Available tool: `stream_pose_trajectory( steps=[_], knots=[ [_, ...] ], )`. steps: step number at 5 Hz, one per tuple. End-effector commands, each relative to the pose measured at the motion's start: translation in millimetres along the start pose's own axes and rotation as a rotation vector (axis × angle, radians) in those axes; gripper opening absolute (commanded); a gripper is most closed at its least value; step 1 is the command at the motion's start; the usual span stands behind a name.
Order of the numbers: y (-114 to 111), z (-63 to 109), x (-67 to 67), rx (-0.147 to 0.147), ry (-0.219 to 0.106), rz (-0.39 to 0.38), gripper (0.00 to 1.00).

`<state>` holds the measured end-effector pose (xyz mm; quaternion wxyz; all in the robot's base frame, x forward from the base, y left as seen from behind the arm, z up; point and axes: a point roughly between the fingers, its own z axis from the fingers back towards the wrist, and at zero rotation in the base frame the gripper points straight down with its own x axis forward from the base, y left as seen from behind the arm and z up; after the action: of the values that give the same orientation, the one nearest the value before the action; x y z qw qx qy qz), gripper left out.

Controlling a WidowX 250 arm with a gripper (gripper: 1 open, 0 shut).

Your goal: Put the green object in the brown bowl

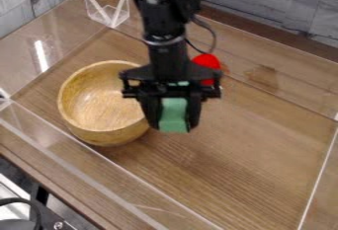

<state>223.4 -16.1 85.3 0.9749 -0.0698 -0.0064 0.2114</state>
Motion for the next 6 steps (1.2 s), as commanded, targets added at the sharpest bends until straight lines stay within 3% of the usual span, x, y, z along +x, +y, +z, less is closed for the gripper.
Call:
stream_pose_trajectory(
  steps=[1, 3, 6],
  knots=[
    [21, 17.6, 17.5, -0.011, -0.071, -0.016, 0.0],
    [62, 18.3, 26.0, -0.004, -0.086, -0.038, 0.0],
    [89, 11.1, 31.0, 0.032, -0.112, -0.034, 0.0]
  ],
)
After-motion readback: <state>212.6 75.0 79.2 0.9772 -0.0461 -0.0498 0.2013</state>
